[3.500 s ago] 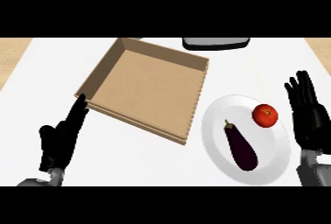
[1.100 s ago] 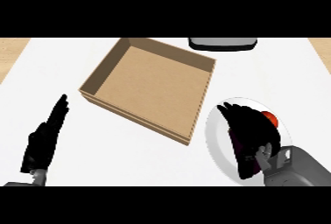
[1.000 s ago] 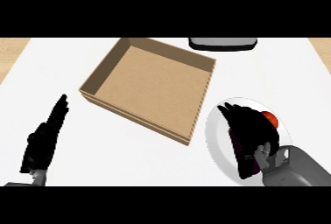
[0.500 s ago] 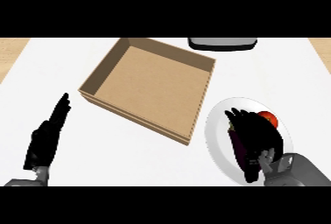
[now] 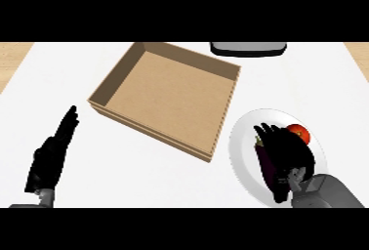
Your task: Pick the eggplant from the plate and place it in the cardboard box
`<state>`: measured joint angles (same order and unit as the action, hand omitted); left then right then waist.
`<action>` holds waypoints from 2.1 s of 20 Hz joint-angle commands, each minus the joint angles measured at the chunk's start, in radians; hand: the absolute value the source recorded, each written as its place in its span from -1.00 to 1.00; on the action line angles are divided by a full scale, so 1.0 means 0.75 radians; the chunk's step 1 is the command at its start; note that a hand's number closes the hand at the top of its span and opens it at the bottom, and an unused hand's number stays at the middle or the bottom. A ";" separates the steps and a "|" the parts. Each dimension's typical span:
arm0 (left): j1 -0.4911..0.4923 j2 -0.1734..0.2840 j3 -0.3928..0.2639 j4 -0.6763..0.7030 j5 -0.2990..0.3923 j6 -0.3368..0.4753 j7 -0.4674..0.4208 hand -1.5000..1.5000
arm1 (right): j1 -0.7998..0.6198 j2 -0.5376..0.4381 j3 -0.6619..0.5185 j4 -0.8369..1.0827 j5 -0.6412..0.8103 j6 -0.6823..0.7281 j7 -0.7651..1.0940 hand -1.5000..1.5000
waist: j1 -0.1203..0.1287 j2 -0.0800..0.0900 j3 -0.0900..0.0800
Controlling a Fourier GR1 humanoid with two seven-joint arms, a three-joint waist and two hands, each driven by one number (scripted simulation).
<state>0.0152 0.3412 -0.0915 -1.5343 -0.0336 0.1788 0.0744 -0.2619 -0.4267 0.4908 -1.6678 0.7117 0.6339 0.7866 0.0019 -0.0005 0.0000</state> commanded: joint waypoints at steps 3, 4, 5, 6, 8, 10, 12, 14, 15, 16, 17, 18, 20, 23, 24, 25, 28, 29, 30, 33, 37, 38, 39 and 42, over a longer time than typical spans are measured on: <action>-0.027 -0.093 -0.015 -0.054 -0.103 0.044 0.092 0.00 | 0.035 0.113 -0.028 0.017 0.111 0.015 0.013 -1.00 | -0.001 0.000 0.000; 0.064 -0.025 0.047 -0.110 -0.053 -0.036 0.040 0.00 | -0.016 0.102 -0.058 0.128 0.140 -0.021 -0.090 -1.00 | 0.005 0.000 0.000; 0.069 -0.012 0.064 -0.159 -0.028 -0.073 0.077 0.00 | -0.016 0.112 -0.089 0.045 0.107 0.081 -0.024 -1.00 | 0.003 -0.001 0.000; 0.018 -0.065 0.055 -0.063 -0.066 -0.039 0.039 0.00 | 0.105 0.067 -0.083 -0.099 0.132 0.060 -0.020 -1.00 | -0.004 -0.001 0.000; -0.039 -0.108 0.041 0.081 -0.086 -0.046 -0.043 0.00 | 0.047 0.152 -0.035 0.065 0.182 0.022 -0.048 -1.00 | -0.002 0.001 0.000; 0.085 -0.114 0.017 -0.149 -0.122 -0.026 0.060 0.00 | 0.050 0.101 -0.100 0.068 0.189 0.042 -0.133 -1.00 | 0.003 -0.001 0.000; 0.028 -0.102 0.078 0.003 -0.109 -0.071 -0.038 0.00 | 0.044 0.122 -0.080 0.165 0.247 -0.004 -0.200 -1.00 | 0.001 0.001 0.000; -0.028 -0.079 0.145 0.029 -0.075 -0.106 -0.018 0.00 | 0.081 0.099 -0.100 0.092 0.248 0.063 -0.192 -1.00 | -0.001 0.000 0.000; -0.056 -0.109 0.099 -0.015 -0.112 -0.088 0.089 0.00 | 0.073 0.133 -0.091 0.118 0.272 0.070 -0.161 -1.00 | -0.001 0.000 0.000; -0.002 -0.109 0.108 -0.072 -0.121 -0.091 0.060 0.00 | 0.034 0.171 -0.126 0.144 0.264 0.104 -0.157 -1.00 | 0.002 0.000 0.000; 0.051 -0.117 0.107 -0.044 -0.122 -0.094 0.002 0.00 | 0.022 0.230 -0.100 0.227 0.302 0.021 -0.147 -1.00 | 0.004 0.001 0.000; -0.040 -0.125 0.129 0.041 -0.124 -0.100 -0.012 0.00 | 0.108 0.188 -0.151 0.030 0.236 0.140 -0.120 1.00 | -0.004 0.000 0.000; 0.024 -0.108 0.137 -0.063 -0.131 -0.143 0.027 0.00 | 0.090 0.199 -0.136 0.115 0.291 0.087 -0.209 1.00 | 0.000 0.000 0.000; -0.020 -0.095 0.135 -0.090 -0.124 -0.128 0.113 0.00 | 0.153 0.070 0.002 0.108 0.466 -0.167 -0.323 1.00 | 0.000 -0.001 0.001; -0.074 -0.122 0.144 0.011 -0.106 -0.136 0.063 0.00 | 0.053 0.063 -0.050 0.161 0.464 -0.164 -0.360 1.00 | -0.001 0.002 0.000; -0.047 -0.195 0.058 -0.028 -0.202 -0.050 0.079 0.00 | -0.037 0.066 -0.069 0.217 0.476 -0.140 -0.363 1.00 | 0.005 0.002 0.000; -0.005 -0.123 0.166 0.008 -0.133 -0.133 -0.013 0.00 | 0.097 0.053 -0.040 0.067 0.528 -0.182 -0.387 1.00 | -0.002 0.000 0.000; 0.138 -0.173 0.088 -0.130 -0.166 -0.103 -0.017 0.00 | 0.087 0.061 -0.049 0.069 0.529 -0.216 -0.396 1.00 | 0.005 -0.002 0.000; 0.012 -0.133 0.142 -0.027 -0.117 -0.158 0.000 0.00 | -0.017 0.076 -0.058 0.286 0.545 -0.351 -0.527 1.00 | 0.010 0.003 0.001; 0.008 -0.145 0.099 -0.040 -0.143 -0.147 -0.008 0.00 | -0.207 -0.077 -0.287 0.403 0.321 -0.400 -0.890 1.00 | 0.053 0.017 0.005; -0.056 -0.144 0.087 -0.012 -0.169 -0.142 0.010 0.00 | -0.412 -0.125 -0.417 0.625 0.213 -0.468 -1.176 1.00 | 0.080 0.032 0.006; -0.088 -0.178 0.071 0.010 -0.198 -0.103 0.014 0.00 | -0.438 -0.103 -0.413 0.723 0.227 -0.534 -1.236 1.00 | 0.074 0.034 0.005; -0.044 -0.194 0.049 -0.044 -0.198 -0.101 0.044 0.00 | -0.458 -0.109 -0.421 0.837 0.259 -0.600 -1.281 1.00 | 0.093 0.033 0.006; -0.051 -0.137 0.103 -0.084 -0.143 -0.162 0.068 0.00 | -0.605 -0.086 -0.441 1.033 0.308 -0.713 -1.388 1.00 | 0.077 0.021 0.004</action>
<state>-0.0219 0.2205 -0.0243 -1.5526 -0.1549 0.0785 0.0935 -0.6082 -0.5008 0.1928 -1.0861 0.9201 0.2145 -0.1321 0.0544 0.0177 0.0027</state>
